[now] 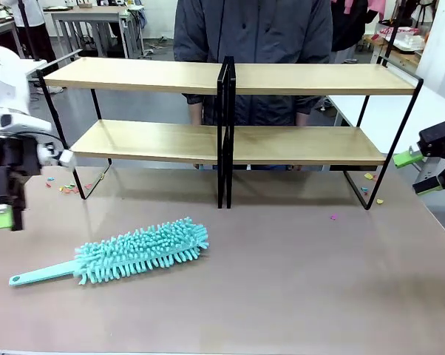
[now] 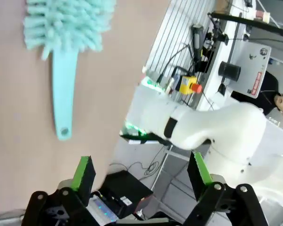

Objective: Clean the shelves.
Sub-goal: Place the Duster on the table.

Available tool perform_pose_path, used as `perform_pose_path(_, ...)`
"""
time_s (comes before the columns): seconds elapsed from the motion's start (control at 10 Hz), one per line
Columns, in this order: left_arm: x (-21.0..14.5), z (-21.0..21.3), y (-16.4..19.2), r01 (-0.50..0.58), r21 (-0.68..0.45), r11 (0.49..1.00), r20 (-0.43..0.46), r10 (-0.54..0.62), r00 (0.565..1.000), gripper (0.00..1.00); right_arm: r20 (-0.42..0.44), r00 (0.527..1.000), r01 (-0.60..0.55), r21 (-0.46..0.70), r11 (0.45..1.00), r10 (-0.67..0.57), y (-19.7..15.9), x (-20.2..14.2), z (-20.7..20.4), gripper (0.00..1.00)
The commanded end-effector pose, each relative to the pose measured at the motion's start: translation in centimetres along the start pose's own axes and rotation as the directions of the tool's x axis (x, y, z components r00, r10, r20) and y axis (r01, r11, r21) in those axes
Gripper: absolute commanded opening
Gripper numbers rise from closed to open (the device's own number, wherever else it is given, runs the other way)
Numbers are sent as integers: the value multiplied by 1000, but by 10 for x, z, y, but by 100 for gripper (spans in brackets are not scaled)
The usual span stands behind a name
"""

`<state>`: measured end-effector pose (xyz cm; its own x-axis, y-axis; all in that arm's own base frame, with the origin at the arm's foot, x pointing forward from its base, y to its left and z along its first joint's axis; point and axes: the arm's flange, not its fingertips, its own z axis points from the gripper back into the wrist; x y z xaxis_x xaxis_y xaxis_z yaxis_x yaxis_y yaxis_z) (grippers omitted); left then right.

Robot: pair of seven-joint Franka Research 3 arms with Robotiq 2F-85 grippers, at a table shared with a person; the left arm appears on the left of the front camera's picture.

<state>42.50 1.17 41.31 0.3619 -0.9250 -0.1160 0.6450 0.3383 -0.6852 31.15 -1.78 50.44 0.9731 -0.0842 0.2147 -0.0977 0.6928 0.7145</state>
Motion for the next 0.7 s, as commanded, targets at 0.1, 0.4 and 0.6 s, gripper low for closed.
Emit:
perform_pose_path(0.1,-70,-2,-60,139,104,985,68,-147,987,100,8,1000,-16,25,1000,15,1,3,0,100)
perform_pose_path(0.4,-152,7,-130,282,200,938,456,-344,821,100,8,1000,-16,25,1000,15,1,3,0,100)
perform_pose_path(0.6,-173,22,-146,358,166,919,763,-349,544,100,0,1000,0,-1,1000,0,0,0,0,100)
